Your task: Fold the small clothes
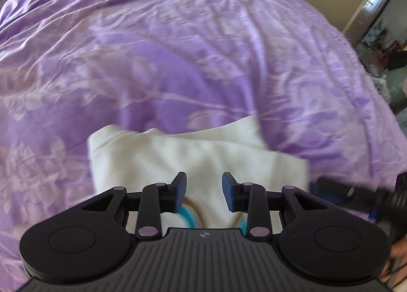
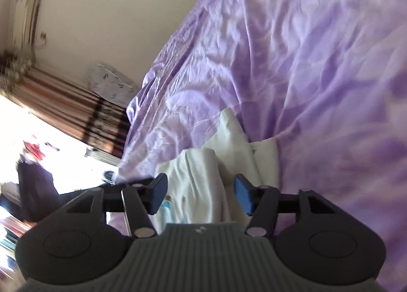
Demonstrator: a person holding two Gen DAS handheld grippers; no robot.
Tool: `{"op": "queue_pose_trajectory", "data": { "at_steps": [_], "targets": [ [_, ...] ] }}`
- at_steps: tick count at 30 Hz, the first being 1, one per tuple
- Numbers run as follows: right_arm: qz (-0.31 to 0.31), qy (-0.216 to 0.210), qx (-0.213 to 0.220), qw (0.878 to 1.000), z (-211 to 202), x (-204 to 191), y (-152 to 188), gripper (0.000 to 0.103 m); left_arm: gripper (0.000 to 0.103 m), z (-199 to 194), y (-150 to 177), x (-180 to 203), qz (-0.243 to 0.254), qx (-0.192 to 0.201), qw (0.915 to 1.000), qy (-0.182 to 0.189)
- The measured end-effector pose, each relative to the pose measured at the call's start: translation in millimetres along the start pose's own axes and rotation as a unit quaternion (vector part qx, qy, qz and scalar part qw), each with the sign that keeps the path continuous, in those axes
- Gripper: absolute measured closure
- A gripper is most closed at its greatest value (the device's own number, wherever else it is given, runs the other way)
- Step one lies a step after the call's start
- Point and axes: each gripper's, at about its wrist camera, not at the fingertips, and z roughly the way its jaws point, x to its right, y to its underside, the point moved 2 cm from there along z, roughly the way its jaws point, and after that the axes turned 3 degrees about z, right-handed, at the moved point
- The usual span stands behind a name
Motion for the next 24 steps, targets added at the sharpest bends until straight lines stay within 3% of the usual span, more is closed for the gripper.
{"op": "queue_pose_trajectory", "data": {
  "at_steps": [3,7,10,13,15,21,24],
  "targets": [
    [0.060,-0.005,-0.025,0.998,22,16,-16,0.045,0.065,9,6,-18,-0.002,-0.006,1.0000,-0.006],
    [0.145,-0.058,-0.089,0.984,58,33,-30,0.045,0.065,14,12,-35,-0.010,-0.014,0.9998,0.007],
    [0.168,-0.045,-0.095,0.980,80,39,-39,0.046,0.065,18,14,-41,-0.016,-0.013,0.9996,0.018],
    [0.183,-0.055,-0.086,0.978,93,40,-49,0.060,0.065,21,16,-44,-0.019,-0.013,0.9994,0.025],
    [0.172,-0.076,-0.087,0.978,97,32,-54,0.100,0.065,22,18,-46,-0.021,-0.011,0.9993,0.028],
    [0.048,-0.113,-0.082,0.989,80,-21,-56,0.103,0.065,21,20,-49,-0.027,-0.006,0.9991,0.032],
    [-0.012,-0.046,-0.061,0.997,64,-38,-50,0.102,0.065,18,21,-47,-0.021,-0.004,0.9993,0.031]
  ]
}}
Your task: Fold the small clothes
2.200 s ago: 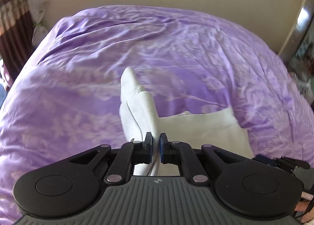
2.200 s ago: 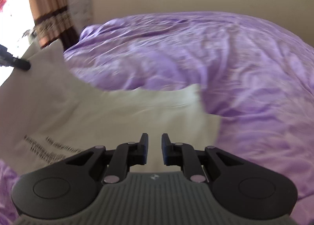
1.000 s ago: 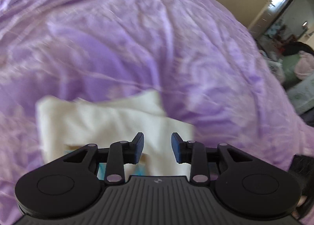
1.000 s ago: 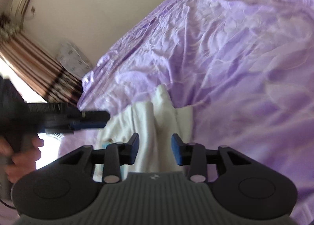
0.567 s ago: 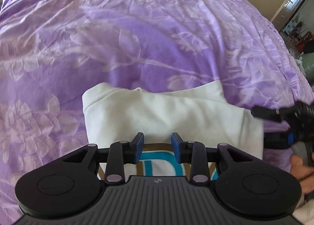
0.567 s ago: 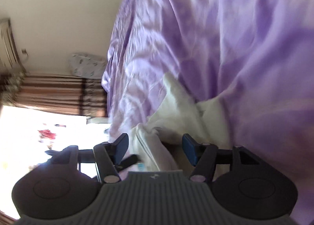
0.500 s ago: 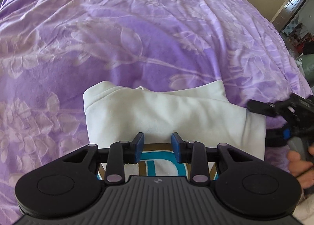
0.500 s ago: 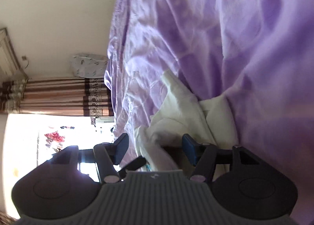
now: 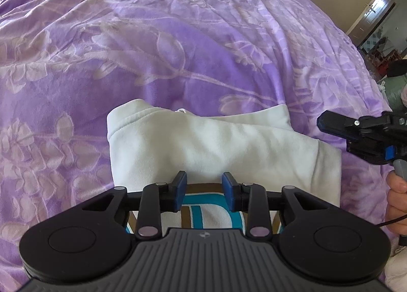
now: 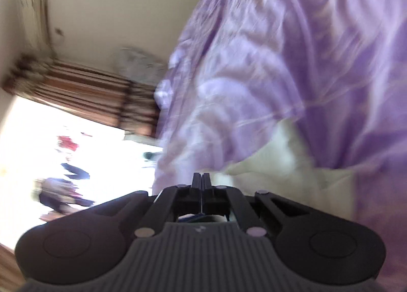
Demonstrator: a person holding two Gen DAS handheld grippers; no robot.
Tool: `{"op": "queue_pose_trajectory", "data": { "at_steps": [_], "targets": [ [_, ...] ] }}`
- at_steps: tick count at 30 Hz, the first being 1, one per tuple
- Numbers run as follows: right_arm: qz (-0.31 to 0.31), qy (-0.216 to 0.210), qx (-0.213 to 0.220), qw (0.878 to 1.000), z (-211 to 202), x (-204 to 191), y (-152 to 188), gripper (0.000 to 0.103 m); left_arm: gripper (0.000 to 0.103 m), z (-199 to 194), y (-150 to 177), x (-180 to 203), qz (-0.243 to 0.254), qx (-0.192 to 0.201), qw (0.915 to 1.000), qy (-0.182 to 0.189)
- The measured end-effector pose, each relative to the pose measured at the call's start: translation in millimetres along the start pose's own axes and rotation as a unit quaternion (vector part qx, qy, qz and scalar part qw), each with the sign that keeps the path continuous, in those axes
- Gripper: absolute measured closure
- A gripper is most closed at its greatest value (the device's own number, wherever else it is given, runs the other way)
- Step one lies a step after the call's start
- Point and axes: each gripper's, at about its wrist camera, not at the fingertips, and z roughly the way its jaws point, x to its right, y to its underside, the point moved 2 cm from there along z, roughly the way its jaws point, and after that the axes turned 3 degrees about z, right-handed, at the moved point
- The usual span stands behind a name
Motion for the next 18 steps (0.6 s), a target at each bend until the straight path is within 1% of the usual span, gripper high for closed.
{"op": "queue_pose_trajectory", "data": {
  "at_steps": [1,2,3,4,6,7,8,9,11,12,14,16,18],
  "targets": [
    [-0.016,0.032,0.017,0.999,-7,-2,1,0.099,0.065,-1,0,1,0.001,-0.001,1.0000,0.000],
    [-0.014,0.062,0.026,0.998,-12,3,1,0.087,0.065,-1,1,2,0.002,-0.002,1.0000,0.002],
    [0.005,0.082,0.028,0.996,-18,11,0,0.070,0.065,-2,1,3,0.003,-0.004,1.0000,0.002],
    [0.034,0.084,0.024,0.996,-25,24,1,0.067,0.065,-4,3,4,0.004,-0.004,1.0000,-0.001],
    [0.094,0.051,-0.001,0.994,-32,47,4,0.066,0.065,-6,4,5,0.008,-0.004,1.0000,-0.003],
    [0.127,0.032,-0.018,0.991,-33,56,7,0.064,0.065,-6,5,5,0.010,-0.005,0.9999,-0.005],
    [0.158,0.016,-0.033,0.987,-33,63,11,0.057,0.065,-6,6,5,0.011,-0.007,0.9999,-0.007],
    [0.181,0.015,-0.045,0.982,-31,70,15,0.050,0.065,-5,7,4,0.013,-0.008,0.9998,-0.009],
    [0.209,0.036,-0.062,0.975,-23,78,22,0.047,0.065,-5,8,3,0.009,-0.009,0.9999,-0.011],
    [0.224,0.028,-0.069,0.972,-16,82,24,0.047,0.065,-4,8,3,0.007,-0.010,0.9999,-0.011],
    [0.248,-0.007,-0.086,0.965,-2,85,26,0.047,0.065,-5,8,4,0.006,-0.008,0.9999,-0.011],
    [0.249,-0.019,-0.092,0.964,13,81,26,0.047,0.065,-5,8,4,0.007,-0.008,0.9999,-0.011],
    [0.233,-0.037,-0.073,0.969,23,73,20,0.047,0.065,-6,8,3,0.005,-0.007,0.9999,-0.011]
  ]
}}
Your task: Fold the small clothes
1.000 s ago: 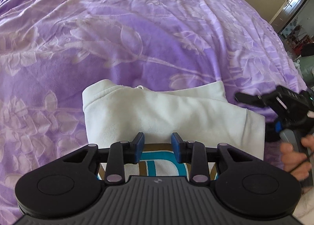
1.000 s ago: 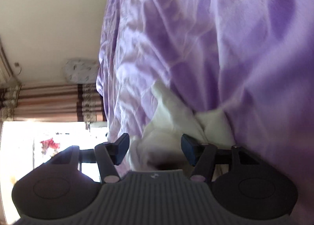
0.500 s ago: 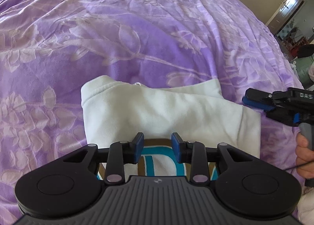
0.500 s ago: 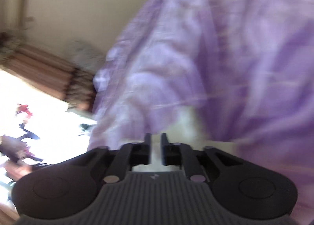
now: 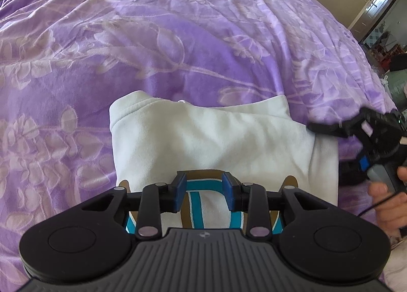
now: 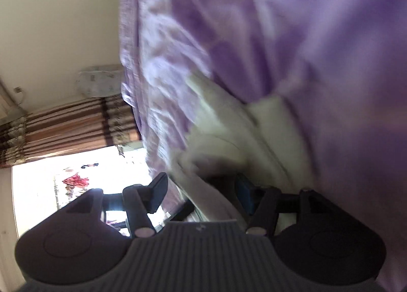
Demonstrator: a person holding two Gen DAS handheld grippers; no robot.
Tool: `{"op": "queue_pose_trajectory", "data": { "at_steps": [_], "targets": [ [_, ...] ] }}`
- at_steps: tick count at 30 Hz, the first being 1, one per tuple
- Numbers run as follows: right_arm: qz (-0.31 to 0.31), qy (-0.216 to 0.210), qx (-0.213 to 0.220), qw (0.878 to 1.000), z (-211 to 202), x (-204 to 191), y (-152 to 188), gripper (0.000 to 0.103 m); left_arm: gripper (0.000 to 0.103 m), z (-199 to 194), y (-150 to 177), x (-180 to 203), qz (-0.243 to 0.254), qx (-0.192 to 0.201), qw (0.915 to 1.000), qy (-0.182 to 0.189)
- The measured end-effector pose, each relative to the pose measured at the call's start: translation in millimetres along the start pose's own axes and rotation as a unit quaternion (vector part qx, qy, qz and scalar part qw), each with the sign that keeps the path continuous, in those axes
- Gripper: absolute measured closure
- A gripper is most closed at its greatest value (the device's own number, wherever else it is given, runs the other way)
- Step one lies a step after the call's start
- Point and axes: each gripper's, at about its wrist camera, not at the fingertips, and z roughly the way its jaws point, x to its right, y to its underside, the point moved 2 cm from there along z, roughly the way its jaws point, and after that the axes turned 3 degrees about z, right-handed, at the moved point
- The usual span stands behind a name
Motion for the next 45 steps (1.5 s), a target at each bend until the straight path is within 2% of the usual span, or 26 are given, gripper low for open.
{"op": "queue_pose_trajectory", "data": {
  "at_steps": [2,4,5,7,9,12,15,16,18,20,24,26,28,32,37,40,42,45],
  "targets": [
    [-0.014,-0.032,0.024,0.999,1,-8,-5,0.049,0.065,0,1,-2,-0.003,0.000,1.0000,0.000],
    [-0.037,-0.060,0.042,0.997,0,-17,-9,0.056,0.065,0,2,-3,-0.003,-0.002,1.0000,-0.001],
    [-0.043,-0.078,0.045,0.995,-1,-20,-10,0.063,0.065,0,2,-3,-0.004,-0.002,1.0000,-0.002],
    [-0.060,-0.105,0.030,0.992,-1,-30,-8,0.066,0.065,1,3,-5,-0.004,-0.003,1.0000,-0.002],
    [-0.086,-0.104,0.007,0.991,2,-40,-1,0.066,0.065,2,3,-6,-0.008,-0.004,1.0000,-0.002],
    [-0.133,-0.058,0.031,0.989,2,-55,6,0.066,0.065,1,4,-6,-0.011,-0.001,0.9999,-0.001],
    [-0.208,0.039,0.094,0.973,-7,-67,8,0.064,0.065,-2,4,-5,-0.006,0.005,1.0000,-0.002],
    [-0.221,0.052,0.099,0.969,-9,-67,8,0.062,0.065,-3,4,-4,-0.004,0.008,1.0000,-0.004],
    [-0.222,0.046,0.085,0.970,-10,-62,7,0.051,0.065,-6,4,-4,0.001,0.012,0.9999,-0.003],
    [-0.236,0.057,0.077,0.967,-12,-59,8,0.051,0.065,-11,4,-5,0.003,0.020,0.9998,-0.003],
    [-0.321,0.134,0.091,0.933,-19,-57,21,0.048,0.065,-23,5,-10,0.001,0.040,0.9992,-0.004],
    [-0.336,0.127,0.090,0.929,-27,-53,26,0.048,0.065,-28,7,-15,-0.001,0.045,0.9990,-0.007],
    [-0.338,0.116,0.088,0.930,-30,-51,25,0.050,0.065,-31,9,-20,-0.007,0.046,0.9989,-0.010],
    [-0.325,0.118,0.083,0.935,-24,-47,21,0.054,0.065,-33,15,-30,-0.016,0.043,0.9988,-0.016],
    [-0.337,0.131,0.070,0.930,-10,-35,18,0.062,0.065,-31,17,-37,-0.022,0.043,0.9986,-0.020],
    [-0.358,0.137,0.068,0.921,-7,-32,20,0.070,0.065,-30,15,-37,-0.023,0.045,0.9985,-0.018],
    [-0.369,0.140,0.065,0.917,-2,-32,23,0.084,0.065,-28,14,-35,-0.020,0.046,0.9985,-0.021],
    [-0.410,0.161,0.073,0.895,6,-37,32,0.099,0.065,-26,13,-33,-0.016,0.048,0.9983,-0.027]
  ]
}}
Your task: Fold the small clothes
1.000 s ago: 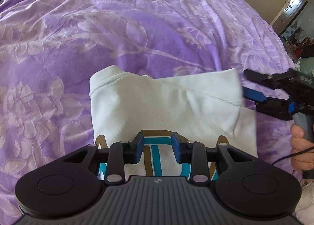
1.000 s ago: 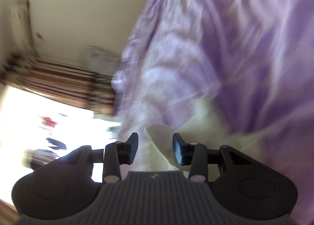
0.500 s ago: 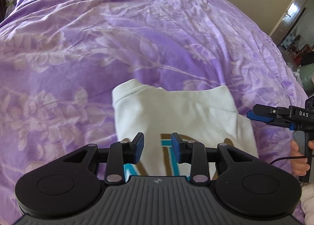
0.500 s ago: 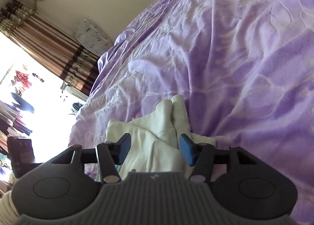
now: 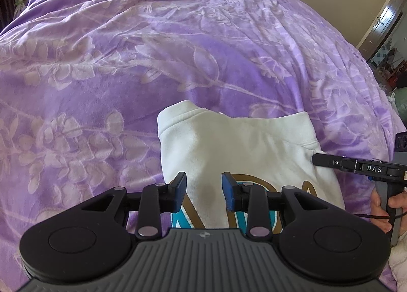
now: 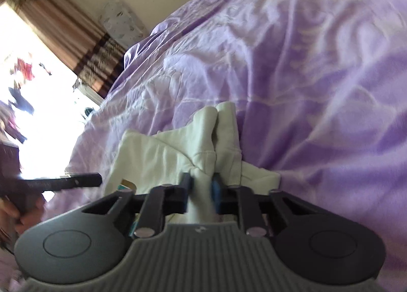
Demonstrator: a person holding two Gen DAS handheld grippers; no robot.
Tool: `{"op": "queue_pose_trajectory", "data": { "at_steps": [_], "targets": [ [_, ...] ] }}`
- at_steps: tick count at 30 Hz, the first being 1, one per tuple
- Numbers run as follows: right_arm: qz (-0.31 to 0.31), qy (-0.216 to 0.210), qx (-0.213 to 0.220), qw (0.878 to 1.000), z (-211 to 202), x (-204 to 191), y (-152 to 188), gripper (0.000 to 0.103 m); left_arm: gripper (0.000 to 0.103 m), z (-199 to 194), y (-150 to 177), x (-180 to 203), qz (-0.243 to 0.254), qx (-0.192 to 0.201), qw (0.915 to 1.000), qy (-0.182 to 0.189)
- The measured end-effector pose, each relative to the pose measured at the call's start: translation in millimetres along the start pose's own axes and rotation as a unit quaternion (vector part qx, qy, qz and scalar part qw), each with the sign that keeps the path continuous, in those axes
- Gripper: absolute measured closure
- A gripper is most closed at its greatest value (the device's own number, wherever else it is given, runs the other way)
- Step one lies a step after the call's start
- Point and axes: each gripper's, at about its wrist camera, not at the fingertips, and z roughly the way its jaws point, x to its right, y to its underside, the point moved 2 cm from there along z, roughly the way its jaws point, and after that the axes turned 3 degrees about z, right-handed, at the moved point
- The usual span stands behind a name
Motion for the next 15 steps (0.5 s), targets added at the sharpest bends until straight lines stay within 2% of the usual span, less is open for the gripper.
{"op": "queue_pose_trajectory", "data": {
  "at_steps": [10,15],
  "targets": [
    [-0.062,0.008,0.059,0.996,-43,-48,-16,0.102,0.065,-10,-5,-1,0.008,0.026,0.9996,0.005],
    [-0.054,0.057,0.035,0.996,-32,-33,-14,0.102,0.065,-3,-4,7,0.018,0.022,0.9996,0.008]
  ]
}}
